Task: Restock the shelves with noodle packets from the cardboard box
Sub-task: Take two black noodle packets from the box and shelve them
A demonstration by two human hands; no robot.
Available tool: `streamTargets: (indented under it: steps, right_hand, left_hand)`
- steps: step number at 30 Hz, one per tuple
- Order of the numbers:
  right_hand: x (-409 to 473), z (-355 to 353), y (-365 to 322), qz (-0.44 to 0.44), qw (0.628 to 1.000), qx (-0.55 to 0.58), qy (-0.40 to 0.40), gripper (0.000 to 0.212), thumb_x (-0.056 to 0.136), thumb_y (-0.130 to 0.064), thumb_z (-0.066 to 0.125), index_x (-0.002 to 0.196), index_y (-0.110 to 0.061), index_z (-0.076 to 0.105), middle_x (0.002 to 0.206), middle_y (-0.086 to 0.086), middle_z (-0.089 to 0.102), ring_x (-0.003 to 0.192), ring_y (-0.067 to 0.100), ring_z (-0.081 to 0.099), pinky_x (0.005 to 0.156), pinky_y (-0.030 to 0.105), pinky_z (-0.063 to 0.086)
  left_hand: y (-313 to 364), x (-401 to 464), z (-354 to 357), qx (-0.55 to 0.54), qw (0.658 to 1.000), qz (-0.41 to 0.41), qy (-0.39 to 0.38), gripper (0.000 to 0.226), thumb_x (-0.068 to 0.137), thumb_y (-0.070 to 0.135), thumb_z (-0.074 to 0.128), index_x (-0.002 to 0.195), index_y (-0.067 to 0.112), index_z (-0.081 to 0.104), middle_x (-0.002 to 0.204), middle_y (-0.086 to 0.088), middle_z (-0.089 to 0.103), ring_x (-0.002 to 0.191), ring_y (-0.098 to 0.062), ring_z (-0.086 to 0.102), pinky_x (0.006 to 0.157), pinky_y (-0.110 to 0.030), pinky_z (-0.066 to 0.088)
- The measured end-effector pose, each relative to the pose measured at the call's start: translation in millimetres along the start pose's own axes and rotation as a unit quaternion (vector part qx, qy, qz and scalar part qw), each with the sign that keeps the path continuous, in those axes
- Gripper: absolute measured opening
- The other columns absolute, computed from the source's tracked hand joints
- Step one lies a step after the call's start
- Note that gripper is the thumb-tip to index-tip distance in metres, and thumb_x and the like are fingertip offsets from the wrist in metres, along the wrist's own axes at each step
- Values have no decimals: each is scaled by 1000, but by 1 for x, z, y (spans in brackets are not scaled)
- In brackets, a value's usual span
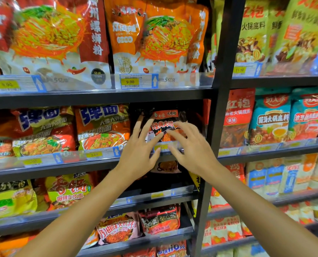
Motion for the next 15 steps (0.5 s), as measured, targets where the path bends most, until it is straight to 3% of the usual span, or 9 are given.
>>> streamTargets:
  steps: [4,9,15]
  right_hand:
    - [-4,16,-2,17,998,-18,-51,54,100,-56,41,149,-34,40,165,-3,16,153,22,10,110,42,40]
    - [-1,13,4,41,998,-25,-39,55,99,-53,47,149,-31,43,162,3,28,149,29,25,101,45,48]
    - [-7,10,5,13,1000,4,-23,53,99,-52,48,144,-24,51,160,2,31,148,27,25,111,45,41]
  left_hand:
    - [3,-16,13,52,998,27,-16,62,98,52,41,153,23,34,166,-8,9,153,-30,4,114,-45,37]
    - [8,-2,18,57,997,24,-52,65,97,54,43,153,24,33,165,-9,12,152,-33,8,104,-43,46]
    - [7,-11,8,35,996,20,-74,63,99,51,43,155,26,29,166,-4,6,153,-25,-2,116,-42,32]
Point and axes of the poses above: each hand's wrist, its own x-axis towards the middle knuckle, its own z-axis out of the palm, y = z × x, the point moved 5 cm from there along x, towards the middle knuckle
